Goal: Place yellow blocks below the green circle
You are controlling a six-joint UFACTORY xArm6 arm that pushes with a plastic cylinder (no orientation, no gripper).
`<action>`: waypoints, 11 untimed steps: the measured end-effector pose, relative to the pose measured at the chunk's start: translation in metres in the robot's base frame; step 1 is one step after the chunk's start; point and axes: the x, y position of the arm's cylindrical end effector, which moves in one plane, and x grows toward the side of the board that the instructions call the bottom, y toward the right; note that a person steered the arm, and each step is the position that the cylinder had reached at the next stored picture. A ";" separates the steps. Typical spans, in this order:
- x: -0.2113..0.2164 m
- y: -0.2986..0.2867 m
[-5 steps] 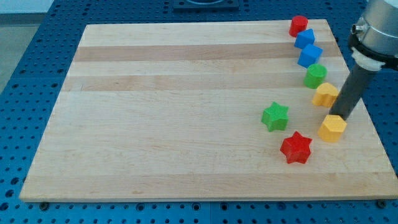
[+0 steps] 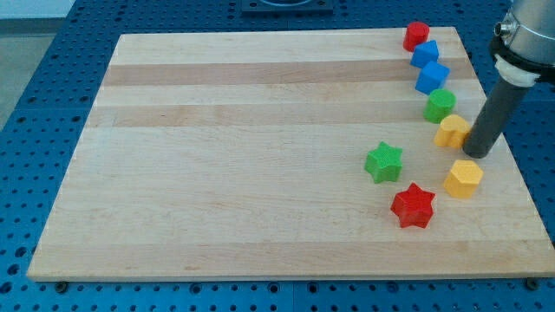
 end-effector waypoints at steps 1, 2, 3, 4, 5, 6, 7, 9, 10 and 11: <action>0.000 0.000; 0.001 0.006; 0.013 0.020; 0.037 0.027; 0.068 0.028; 0.095 0.028; 0.097 0.019; 0.082 -0.006; 0.071 -0.016; 0.070 -0.022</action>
